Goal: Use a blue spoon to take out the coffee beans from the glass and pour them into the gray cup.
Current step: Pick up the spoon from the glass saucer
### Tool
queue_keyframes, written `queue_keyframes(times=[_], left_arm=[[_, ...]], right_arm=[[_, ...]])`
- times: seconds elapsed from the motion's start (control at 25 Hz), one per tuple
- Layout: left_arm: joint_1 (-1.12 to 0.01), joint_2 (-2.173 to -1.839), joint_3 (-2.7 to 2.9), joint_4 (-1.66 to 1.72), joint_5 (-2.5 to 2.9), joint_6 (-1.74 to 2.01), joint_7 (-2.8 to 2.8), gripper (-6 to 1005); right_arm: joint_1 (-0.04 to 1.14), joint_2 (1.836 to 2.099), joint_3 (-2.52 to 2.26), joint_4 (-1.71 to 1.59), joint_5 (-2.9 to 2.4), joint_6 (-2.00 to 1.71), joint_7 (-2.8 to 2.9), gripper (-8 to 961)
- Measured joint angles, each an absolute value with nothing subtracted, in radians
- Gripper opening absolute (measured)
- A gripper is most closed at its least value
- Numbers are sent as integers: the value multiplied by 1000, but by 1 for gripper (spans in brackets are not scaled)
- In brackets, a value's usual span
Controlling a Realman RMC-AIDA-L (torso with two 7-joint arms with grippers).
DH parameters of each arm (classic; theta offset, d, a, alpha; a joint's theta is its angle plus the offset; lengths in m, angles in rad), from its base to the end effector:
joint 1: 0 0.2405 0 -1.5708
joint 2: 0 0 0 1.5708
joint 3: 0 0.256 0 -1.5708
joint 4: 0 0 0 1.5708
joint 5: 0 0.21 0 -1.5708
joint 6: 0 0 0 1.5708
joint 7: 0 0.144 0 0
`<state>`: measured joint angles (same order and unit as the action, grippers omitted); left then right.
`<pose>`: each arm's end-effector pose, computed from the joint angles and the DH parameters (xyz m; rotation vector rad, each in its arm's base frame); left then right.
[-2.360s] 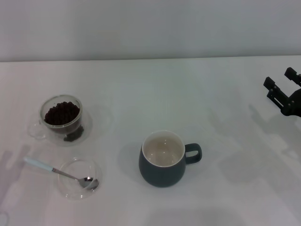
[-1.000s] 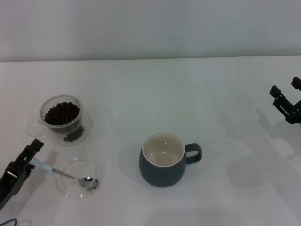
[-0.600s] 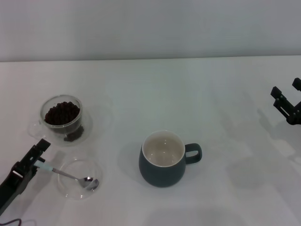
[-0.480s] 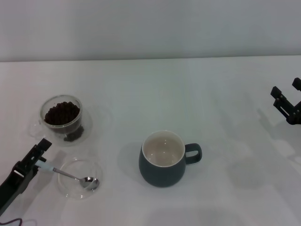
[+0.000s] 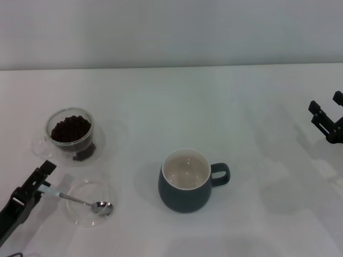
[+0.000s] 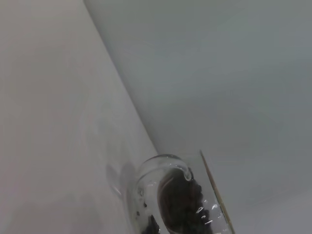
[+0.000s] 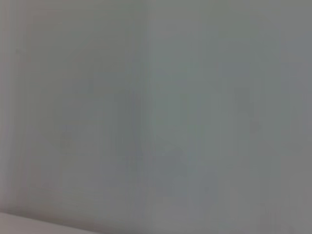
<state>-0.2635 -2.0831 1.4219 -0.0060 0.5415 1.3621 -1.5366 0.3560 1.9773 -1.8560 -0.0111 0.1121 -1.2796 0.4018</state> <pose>-0.3587 0.2301 -0.0501 -1.4980 -1.7883 -1.3347 0.3781 0.2884 0.0180 -1.8003 0.5562 0.6389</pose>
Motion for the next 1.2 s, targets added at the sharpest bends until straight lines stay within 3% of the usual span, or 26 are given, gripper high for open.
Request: queue_keyframes(times=[0.76,1.12,1.2], left_arm=[[-263,-2082,1422,-8,541,1362,-1534,797],[-264,-2082,1421,-14,534,1358,-1542,566],[-262,-2082,1418,-14,533,1357,-1542,470]], right_arm=[[365,1980,-1856,-14,111,-1254,399,664],[365,1982,-1854,-14,112,-1254,399,664],[365,1982,-1854,-14,112,-1254,399,664]])
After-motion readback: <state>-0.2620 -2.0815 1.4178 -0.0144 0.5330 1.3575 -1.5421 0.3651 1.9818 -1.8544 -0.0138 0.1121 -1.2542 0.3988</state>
